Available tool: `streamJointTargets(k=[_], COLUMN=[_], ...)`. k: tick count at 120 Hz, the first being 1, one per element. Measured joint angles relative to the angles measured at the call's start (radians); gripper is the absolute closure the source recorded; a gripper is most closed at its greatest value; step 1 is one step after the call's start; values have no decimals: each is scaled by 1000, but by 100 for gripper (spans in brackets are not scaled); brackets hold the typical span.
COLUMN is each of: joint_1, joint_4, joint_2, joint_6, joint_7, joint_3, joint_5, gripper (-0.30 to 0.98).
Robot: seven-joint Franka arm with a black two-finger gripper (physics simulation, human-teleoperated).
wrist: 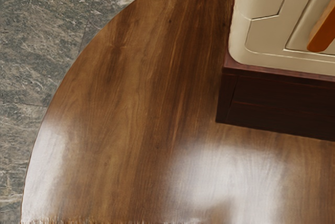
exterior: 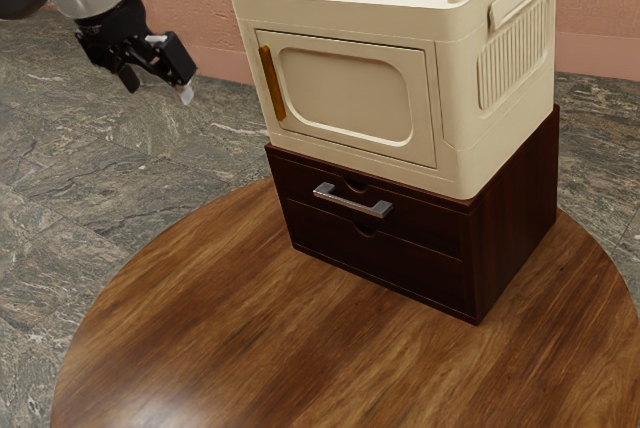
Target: Pull the drawer handle with one arm to open the drawer
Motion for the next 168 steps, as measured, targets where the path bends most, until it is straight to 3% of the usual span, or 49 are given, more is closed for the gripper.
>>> streamJointTargets(k=[32,42,52,62,93,119,146,168], joint_1=[136,191,85,-27,29,154,165,151], joint_4=[11,32,42,28,-24,-362,-654,-788], joint_2=[-15,-63,-75,-74,-92,-280,-461,-467], joint_6=[-3,-5,-6,-27,-33,92,255,416], joint_7=[9,15,27,39,134,261,402,516], joint_3=[-6,-102,-215,-255,-327,-498,-520,-524], joint_5=[-1,12,37,44,97,132,182,192], gripper=[0,0,0,0,0,0,0,0])
